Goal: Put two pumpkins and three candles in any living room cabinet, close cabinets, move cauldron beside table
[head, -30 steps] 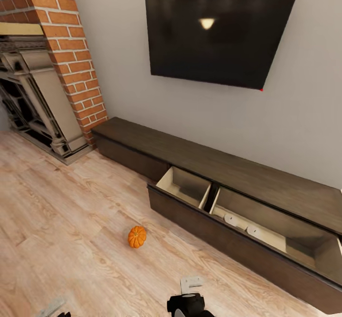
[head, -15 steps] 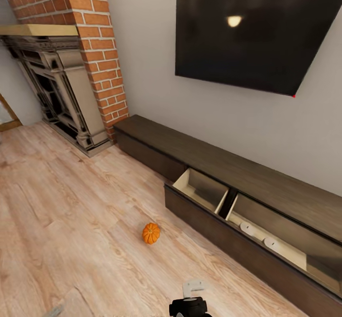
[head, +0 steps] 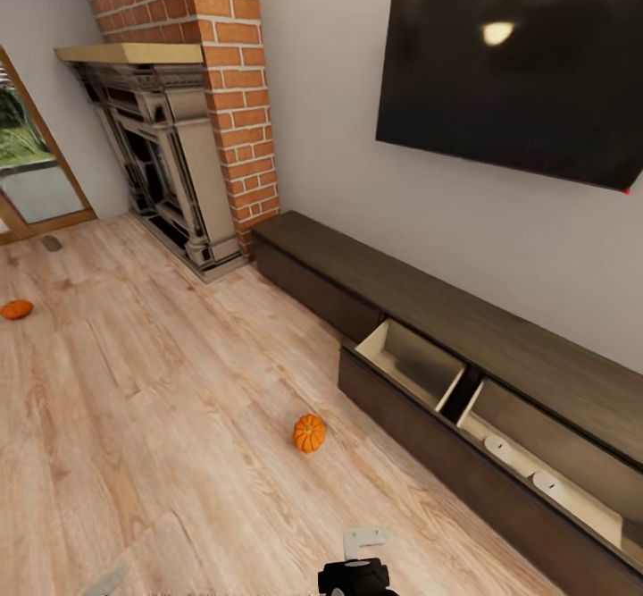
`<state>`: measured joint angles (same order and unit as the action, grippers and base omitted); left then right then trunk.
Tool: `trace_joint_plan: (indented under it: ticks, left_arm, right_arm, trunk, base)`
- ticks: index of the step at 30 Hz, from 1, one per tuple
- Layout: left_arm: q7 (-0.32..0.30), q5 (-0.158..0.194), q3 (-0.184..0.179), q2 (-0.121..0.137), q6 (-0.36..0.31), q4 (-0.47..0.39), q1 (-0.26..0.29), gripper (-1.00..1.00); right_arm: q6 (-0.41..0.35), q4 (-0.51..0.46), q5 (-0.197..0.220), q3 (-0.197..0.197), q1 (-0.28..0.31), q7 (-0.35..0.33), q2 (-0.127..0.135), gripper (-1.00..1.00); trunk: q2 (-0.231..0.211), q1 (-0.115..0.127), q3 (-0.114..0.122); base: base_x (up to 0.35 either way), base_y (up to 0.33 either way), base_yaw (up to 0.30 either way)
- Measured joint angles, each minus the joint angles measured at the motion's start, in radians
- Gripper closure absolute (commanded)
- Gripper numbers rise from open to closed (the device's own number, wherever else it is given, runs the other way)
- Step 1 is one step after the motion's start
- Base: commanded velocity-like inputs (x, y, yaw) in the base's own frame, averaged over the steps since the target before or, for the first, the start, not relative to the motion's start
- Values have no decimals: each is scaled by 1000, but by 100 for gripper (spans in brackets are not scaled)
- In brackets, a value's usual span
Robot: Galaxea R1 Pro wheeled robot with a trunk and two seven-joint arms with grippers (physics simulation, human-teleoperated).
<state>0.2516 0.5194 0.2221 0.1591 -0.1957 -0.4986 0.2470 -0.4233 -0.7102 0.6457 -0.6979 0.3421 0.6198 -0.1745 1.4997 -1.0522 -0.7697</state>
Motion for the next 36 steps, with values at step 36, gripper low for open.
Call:
trace_joint_plan:
  ticks: [36]
  left_arm:
    - [-129,4,0,41,-6,21,0,-100]
  right_arm:
    - [32,0,0,-2,0,1,0,-100]
  trunk:
    - [0,0,-10]
  base:
    - [128,146,283]
